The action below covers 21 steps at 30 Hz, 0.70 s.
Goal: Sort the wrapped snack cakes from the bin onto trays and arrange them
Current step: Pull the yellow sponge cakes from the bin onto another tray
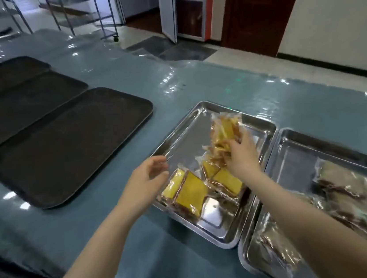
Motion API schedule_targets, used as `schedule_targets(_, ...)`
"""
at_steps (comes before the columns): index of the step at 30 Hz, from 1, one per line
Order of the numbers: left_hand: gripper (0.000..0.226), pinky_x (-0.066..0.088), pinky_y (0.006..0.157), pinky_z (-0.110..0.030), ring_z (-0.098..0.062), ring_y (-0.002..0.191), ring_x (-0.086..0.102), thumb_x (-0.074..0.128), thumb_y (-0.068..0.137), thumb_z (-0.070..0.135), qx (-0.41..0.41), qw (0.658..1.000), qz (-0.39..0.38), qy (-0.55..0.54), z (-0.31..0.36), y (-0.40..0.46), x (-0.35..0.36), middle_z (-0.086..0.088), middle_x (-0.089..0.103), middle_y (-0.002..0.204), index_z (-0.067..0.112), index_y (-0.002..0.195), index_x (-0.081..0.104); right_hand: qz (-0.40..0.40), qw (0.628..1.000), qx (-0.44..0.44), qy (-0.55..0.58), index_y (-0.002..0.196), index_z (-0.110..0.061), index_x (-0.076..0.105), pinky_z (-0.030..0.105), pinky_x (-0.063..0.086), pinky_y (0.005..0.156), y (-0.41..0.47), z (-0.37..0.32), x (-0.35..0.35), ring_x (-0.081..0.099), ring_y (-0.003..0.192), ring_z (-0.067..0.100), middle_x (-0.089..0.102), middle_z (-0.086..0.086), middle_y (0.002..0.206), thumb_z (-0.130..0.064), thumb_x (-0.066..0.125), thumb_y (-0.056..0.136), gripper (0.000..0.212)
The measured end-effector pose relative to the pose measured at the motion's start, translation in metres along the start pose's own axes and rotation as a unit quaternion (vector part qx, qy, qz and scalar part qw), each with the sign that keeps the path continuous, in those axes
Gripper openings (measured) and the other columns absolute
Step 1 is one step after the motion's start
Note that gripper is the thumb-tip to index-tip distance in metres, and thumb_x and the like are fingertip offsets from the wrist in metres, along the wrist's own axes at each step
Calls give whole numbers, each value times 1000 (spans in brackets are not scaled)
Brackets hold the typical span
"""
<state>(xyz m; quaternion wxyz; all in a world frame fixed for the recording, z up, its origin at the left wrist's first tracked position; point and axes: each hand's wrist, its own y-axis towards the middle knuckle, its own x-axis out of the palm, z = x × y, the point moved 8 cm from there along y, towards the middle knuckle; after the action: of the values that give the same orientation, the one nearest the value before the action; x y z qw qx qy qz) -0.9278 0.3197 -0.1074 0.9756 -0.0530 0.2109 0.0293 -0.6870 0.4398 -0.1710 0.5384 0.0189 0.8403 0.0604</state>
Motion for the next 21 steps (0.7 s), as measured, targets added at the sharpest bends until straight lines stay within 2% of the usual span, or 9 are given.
schedule_targets(2, 31, 42, 95, -22, -7, 106, 58, 57, 90, 9, -5, 1000, -8, 0, -3, 7, 7, 5, 64, 112, 19, 119, 57, -64, 998, -7, -5, 129, -43, 51, 55, 14, 116, 0, 0, 17, 5, 146, 35, 1, 6, 160, -41, 71, 81, 52)
schedule_targets(3, 31, 42, 97, -25, -7, 106, 58, 57, 90, 9, -9, 1000, -14, -4, -5, 8, 11, 4, 64, 112, 18, 120, 57, -83, 997, -8, 3, 130, -47, 48, 56, 9, 116, -2, 0, 22, 0, 146, 34, -2, 4, 161, -46, 71, 80, 55)
schedule_targets(5, 31, 43, 98, -28, -10, 106, 59, 57, 90, 6, -15, 999, -26, -15, -9, 9, 21, 1, 64, 112, 15, 119, 57, -89, 995, -22, 26, 127, -50, 50, 56, 8, 116, -9, -1, 23, 1, 147, 32, 0, 2, 161, -44, 73, 78, 55)
schedule_targets(10, 28, 48, 82, -21, -7, 101, 61, 58, 89, 6, -10, 998, -51, -30, -9, -3, 42, 2, 66, 109, 21, 113, 58, -48, 992, -27, 112, 122, -30, 61, 31, 19, 111, -32, 8, 2, 21, 144, 22, 23, 2, 157, -29, 66, 88, 35)
schedule_targets(13, 27, 47, 86, -23, -6, 101, 61, 59, 89, 8, 5, 998, -51, -30, -3, -18, 47, 5, 68, 105, 24, 111, 59, -42, 987, -30, 152, 118, -21, 63, 26, 28, 104, -57, 15, -18, 40, 133, 19, 48, 2, 141, -20, 62, 90, 29)
schedule_targets(15, 26, 48, 85, -24, -6, 98, 62, 59, 89, 9, 16, 998, -47, -30, 5, -32, 51, 8, 69, 102, 28, 107, 59, -47, 979, -14, 199, 116, -24, 63, 25, 36, 99, -79, 21, -33, 53, 118, 13, 60, -7, 123, -18, 61, 90, 27)
schedule_targets(17, 26, 49, 84, -27, -8, 96, 64, 58, 90, 9, 25, 998, -43, -38, 14, -53, 57, 9, 70, 99, 31, 104, 59, -56, 965, 6, 257, 112, -29, 61, 28, 46, 96, -107, 27, -49, 59, 105, 6, 63, -14, 110, -14, 59, 91, 26)
schedule_targets(21, 26, 45, 73, -19, -4, 89, 64, 58, 90, 12, 46, 996, -51, -58, 32, -101, 81, 12, 72, 92, 35, 103, 59, -57, 943, 3, 327, 104, -33, 61, 24, 52, 88, -162, 39, -87, 63, 94, -2, 69, -14, 97, -10, 59, 92, 26)
